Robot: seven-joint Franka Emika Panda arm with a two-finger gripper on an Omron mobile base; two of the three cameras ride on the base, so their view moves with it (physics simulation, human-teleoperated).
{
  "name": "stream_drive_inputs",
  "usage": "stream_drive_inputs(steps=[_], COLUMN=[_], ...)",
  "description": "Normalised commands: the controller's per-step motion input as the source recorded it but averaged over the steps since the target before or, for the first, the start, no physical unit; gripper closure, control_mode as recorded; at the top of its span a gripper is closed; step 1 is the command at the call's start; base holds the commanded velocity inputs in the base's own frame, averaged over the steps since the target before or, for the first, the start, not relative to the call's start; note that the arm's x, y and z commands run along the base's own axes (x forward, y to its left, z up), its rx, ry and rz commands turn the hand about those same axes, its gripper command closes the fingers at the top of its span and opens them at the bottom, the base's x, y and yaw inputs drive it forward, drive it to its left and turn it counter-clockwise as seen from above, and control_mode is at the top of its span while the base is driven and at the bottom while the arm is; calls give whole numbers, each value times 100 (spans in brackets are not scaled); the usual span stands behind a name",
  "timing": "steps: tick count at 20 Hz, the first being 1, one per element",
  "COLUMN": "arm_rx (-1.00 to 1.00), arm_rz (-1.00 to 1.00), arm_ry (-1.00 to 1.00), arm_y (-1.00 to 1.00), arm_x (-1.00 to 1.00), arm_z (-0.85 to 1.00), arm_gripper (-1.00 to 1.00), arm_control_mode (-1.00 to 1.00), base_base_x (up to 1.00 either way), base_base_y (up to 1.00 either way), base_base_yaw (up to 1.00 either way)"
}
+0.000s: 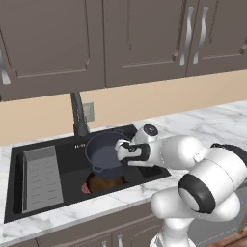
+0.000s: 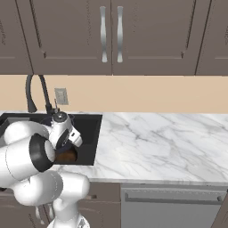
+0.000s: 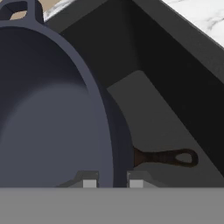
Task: Move the pot and pan from the stove into the sink.
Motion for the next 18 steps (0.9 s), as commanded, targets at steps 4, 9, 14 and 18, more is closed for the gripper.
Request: stream_drive_inputs(steps=[4, 9, 14, 18], arm_rx=[6, 1, -1, -2], arm_rz=[4, 1, 0, 0], arm_ry=[-1, 0, 0, 0], arm_y=[0, -1, 0, 0], arm_x=[13, 2, 20, 25], arm_z=[-16, -1, -18, -24], arm_gripper=[100, 100, 100, 100], arm_control_mode=[-100, -100, -100, -100], base_base_x=[0, 0, 0, 0], base_base_y=[0, 0, 0, 0], base_base_yaw=[0, 0, 0, 0])
